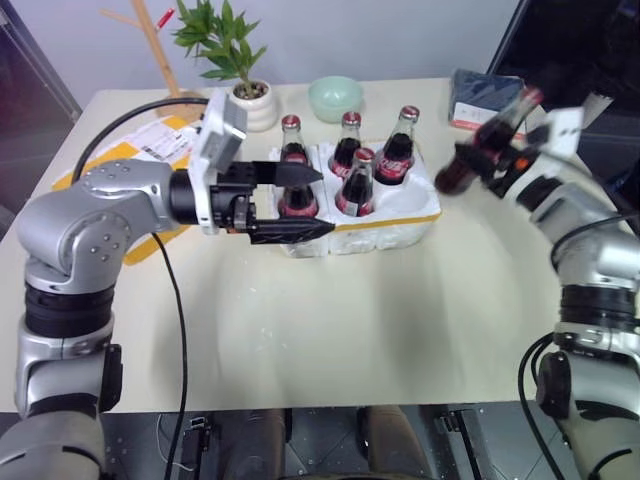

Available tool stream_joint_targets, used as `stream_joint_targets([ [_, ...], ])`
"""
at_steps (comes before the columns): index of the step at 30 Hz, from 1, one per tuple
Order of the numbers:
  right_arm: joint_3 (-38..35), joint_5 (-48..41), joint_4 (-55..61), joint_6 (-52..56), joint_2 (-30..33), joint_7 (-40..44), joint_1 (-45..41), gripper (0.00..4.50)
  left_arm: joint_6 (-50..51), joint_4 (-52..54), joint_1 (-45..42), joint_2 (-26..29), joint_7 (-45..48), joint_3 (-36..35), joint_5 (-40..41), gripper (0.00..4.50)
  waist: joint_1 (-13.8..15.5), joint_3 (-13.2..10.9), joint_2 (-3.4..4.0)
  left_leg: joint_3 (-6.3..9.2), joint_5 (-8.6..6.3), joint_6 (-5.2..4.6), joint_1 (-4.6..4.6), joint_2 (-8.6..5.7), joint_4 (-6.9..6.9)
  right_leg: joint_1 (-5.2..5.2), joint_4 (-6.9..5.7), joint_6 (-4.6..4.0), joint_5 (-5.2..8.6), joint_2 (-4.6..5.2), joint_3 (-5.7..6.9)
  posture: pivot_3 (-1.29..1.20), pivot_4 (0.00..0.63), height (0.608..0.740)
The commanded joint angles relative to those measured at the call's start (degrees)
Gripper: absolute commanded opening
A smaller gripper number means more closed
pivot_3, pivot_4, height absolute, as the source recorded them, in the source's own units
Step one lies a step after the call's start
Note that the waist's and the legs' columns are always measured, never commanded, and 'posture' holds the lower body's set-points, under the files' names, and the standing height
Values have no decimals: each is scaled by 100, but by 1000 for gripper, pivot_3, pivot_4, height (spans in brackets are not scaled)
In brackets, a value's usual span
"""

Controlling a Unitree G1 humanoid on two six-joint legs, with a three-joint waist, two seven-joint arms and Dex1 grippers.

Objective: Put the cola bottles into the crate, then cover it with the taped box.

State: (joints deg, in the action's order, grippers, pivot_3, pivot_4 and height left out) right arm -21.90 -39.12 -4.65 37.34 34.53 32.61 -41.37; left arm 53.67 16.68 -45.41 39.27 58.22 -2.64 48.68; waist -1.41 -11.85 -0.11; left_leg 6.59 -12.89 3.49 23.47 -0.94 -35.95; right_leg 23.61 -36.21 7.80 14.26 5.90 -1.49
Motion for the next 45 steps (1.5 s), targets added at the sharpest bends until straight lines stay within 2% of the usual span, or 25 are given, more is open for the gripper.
stream_joint_targets([
  [1,-197,-1053,1260,631,43,123,-32,2750,-129,126,-64,11,-40,-89,40,4500,-3,0,0,0,0,0,-1,0,-1,-2,1,0,0,0,0,0,150,739],
  [7,386,-959,1777,793,-74,82,303,2750,-248,41,-98,13,-8,-33,-41,4500,20,1,-2,-1,0,0,-6,-1,-17,-16,4,1,0,0,0,0,150,739],
  [11,656,-450,1343,579,-226,-245,211,2750,-279,39,-128,2,-32,-47,-45,4500,26,0,-2,-1,0,1,-5,-1,-17,-14,3,1,0,0,0,0,150,739],
  [15,521,-368,763,410,-385,-365,-50,2750,-298,68,-104,31,-60,-92,-36,4500,28,0,-2,-1,1,1,-4,-1,-15,-13,3,1,-1,0,0,0,150,739],
  [23,721,-232,664,411,-289,-30,26,2750,-336,78,-63,96,-93,-134,-52,4500,19,0,-2,-1,0,1,-1,-1,-4,-5,4,0,0,0,0,0,150,739],
  [26,1083,-90,884,450,-167,378,274,2750,-473,76,-20,141,-65,-57,-211,4500,19,0,-2,-1,0,1,-2,-1,-5,-5,2,0,0,0,0,0,150,739],
  [31,1820,794,462,39,-92,547,153,2750,-516,57,14,150,-44,-42,-241,4500,-25,1,-2,-1,0,1,-3,0,-4,-5,3,0,0,0,0,0,150,739],
  [36,2626,2119,-266,-697,98,509,-170,2750,-562,90,1,141,-36,5,-275,4500,-138,5,-7,-2,1,1,-18,0,-10,-21,3,1,0,0,-1,0,150,739],
  [41,2666,2229,-452,-788,38,626,-293,2750,-583,67,-45,139,-61,20,-273,4500,-107,22,-36,0,4,8,-45,0,-17,-56,3,0,-1,-1,-1,0,150,739],
  [45,2297,1893,-187,-465,33,618,-352,2750,-578,80,-32,169,-71,-6,-274,4500,-101,23,-38,0,5,9,-76,-1,-16,-93,12,-2,0,0,-1,0,150,739],
])
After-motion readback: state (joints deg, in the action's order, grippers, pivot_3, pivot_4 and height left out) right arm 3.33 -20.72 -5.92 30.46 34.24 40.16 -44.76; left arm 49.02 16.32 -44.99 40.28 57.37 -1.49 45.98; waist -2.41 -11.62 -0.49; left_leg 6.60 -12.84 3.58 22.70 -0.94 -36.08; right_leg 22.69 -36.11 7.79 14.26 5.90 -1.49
